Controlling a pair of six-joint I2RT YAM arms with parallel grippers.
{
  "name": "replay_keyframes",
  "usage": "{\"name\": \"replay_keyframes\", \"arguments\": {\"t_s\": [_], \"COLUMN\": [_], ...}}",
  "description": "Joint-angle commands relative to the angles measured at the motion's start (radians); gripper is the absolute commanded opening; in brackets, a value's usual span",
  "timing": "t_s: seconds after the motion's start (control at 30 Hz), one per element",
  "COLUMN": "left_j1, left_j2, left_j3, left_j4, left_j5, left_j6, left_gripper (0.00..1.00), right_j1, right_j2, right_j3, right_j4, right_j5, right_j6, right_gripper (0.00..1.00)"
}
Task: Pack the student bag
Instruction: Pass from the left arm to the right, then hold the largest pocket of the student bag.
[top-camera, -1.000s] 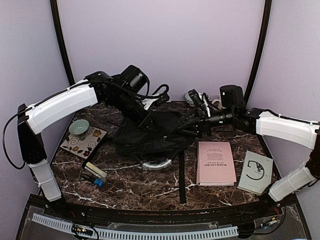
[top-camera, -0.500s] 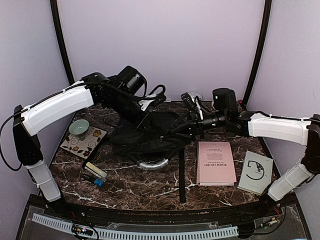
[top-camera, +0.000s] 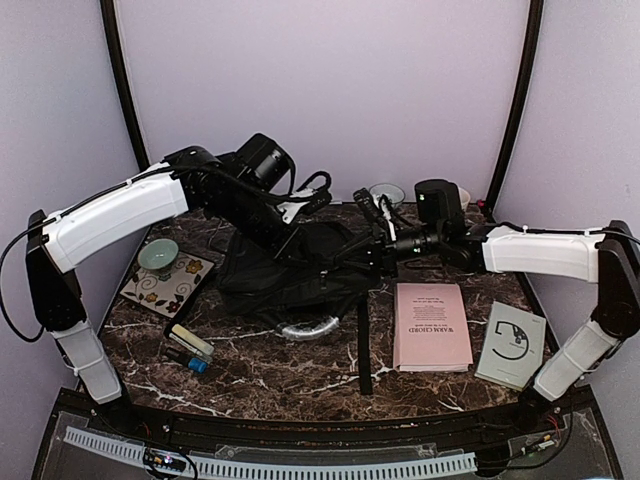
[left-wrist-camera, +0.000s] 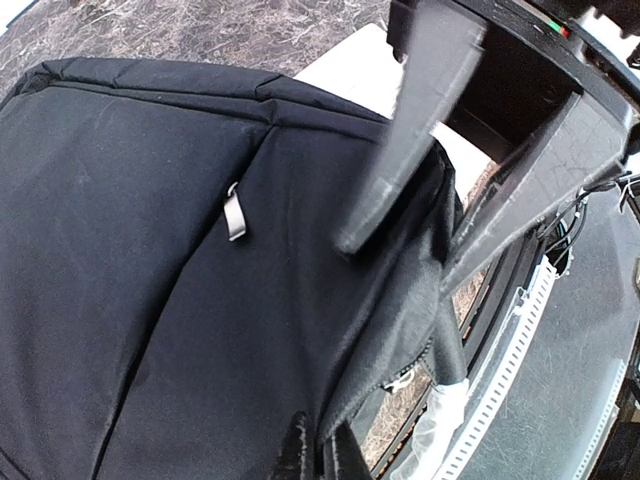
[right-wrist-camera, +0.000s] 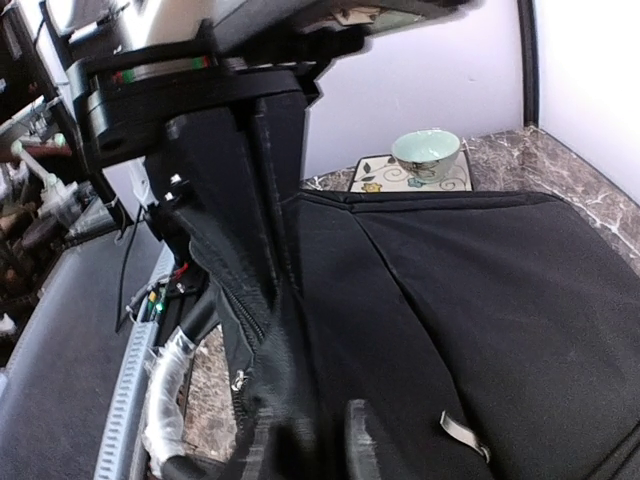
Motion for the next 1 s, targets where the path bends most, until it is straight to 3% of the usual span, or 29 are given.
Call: {"name": "replay_keyframes", "arguments": {"t_s": [0.0, 0.1, 0.27, 0.3, 0.4, 0.53, 0.73, 0.97], "left_j1": [-0.012, -0.012, -0.018, -0.020, -0.027, -0.029, -0.059, -0.137], "left_j2": [-0.072, -0.064, -0.020, -0.011, -0.007, -0.059, -0.180, -0.319], "left_j3": [0.006, 0.008, 0.101, 0.132, 0.217, 0.250, 0.183, -0.106], "left_j4": [0.067, 0.082, 0.052, 0.034, -0.025, -0.063, -0.143, -0.034], "left_j5": [0.000, -0.039, -0.226, -0.270, -0.380, -0.415, -0.496, -0.484], "left_j6": [-0.010, -0.014, -0.068, -0.087, -0.150, -0.251, -0.440, -0.623], "left_gripper": [0.00, 0.00, 0.04, 0.09, 0.38, 0.52, 0.52, 0.47], "right_j1": [0.006, 0.006, 0.010, 0.016, 0.052, 0.111, 0.134, 0.180], "right_j2": [0.008, -0.020, -0.075, -0.086, -0.104, -0.077, 0.035, 0.161], "right_j3": [0.003, -0.002, 0.000, 0.000, 0.006, 0.045, 0.191, 0.348], "right_j4": [-0.024, -0.051, -0.100, -0.102, -0.069, 0.020, -0.012, -0.069], "right_j5": [-0.018, -0.012, 0.092, 0.115, 0.173, 0.265, 0.428, 0.419], "right_j6": [0.001, -0.006, 0.079, 0.103, 0.160, 0.238, 0.327, 0.354], "right_gripper": [0.11, 0.00, 0.00, 0.00, 0.00, 0.00, 0.00, 0.00]}}
